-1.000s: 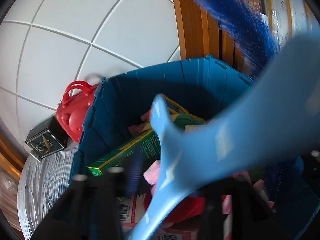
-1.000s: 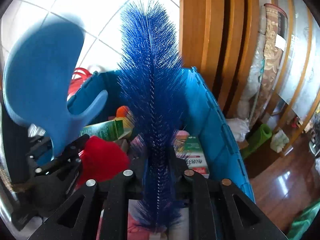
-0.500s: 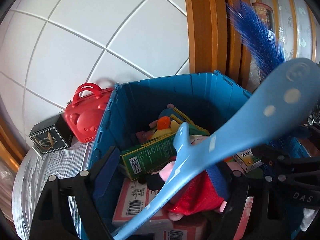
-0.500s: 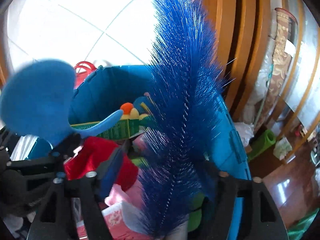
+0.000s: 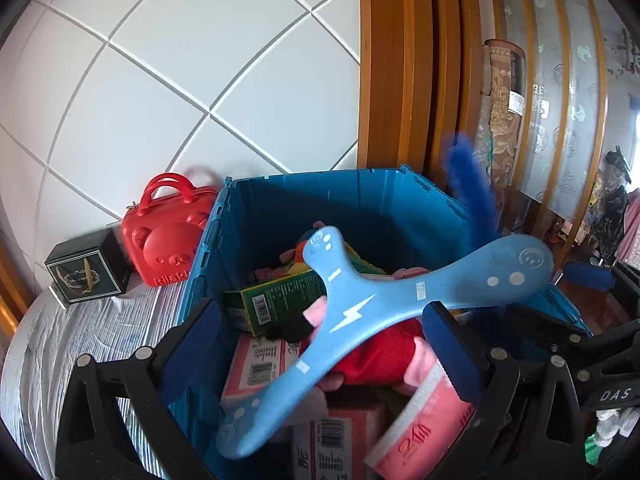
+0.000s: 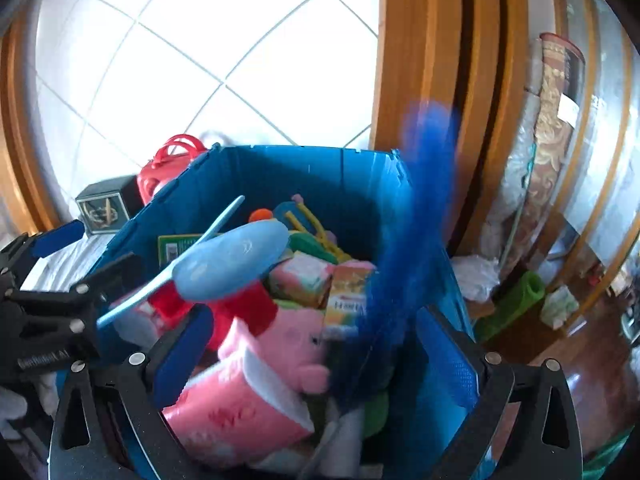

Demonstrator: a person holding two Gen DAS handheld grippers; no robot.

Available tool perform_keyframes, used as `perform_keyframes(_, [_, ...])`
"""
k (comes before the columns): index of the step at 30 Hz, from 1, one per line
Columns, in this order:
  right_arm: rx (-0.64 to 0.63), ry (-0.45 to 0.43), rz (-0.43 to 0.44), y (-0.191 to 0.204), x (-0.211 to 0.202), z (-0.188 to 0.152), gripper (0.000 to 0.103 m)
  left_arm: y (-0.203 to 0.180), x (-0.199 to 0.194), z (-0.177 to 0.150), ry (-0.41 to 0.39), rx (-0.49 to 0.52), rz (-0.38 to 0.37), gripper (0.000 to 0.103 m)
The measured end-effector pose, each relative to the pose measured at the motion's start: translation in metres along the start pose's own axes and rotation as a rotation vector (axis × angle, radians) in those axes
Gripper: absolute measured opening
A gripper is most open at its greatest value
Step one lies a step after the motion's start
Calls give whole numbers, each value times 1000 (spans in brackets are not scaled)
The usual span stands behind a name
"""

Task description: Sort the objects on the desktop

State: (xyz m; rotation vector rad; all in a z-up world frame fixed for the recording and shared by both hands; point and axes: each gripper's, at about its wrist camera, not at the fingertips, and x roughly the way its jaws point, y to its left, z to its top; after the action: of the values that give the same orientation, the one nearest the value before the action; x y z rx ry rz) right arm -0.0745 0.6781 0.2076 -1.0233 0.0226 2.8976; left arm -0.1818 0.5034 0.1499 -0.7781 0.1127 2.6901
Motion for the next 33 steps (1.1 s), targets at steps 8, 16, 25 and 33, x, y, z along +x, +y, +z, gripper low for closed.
perform_keyframes(8, [51,-49,4,-10,-41,-40,103,-8,-23,-29,21,30,-8,102])
perform_keyframes(16, [93,-82,-22,0,-67,-74,103,-20,-66,-50,-54,40,-70,102])
perform_keyframes(25, [106,-147,-62,12,-94,-95,103,-29,-97,-61,-89,64,-83,102])
perform_keyframes(33, [105,-171,-82,25,-103,-103,103,-27,-101,-71,-61,57,-52,102])
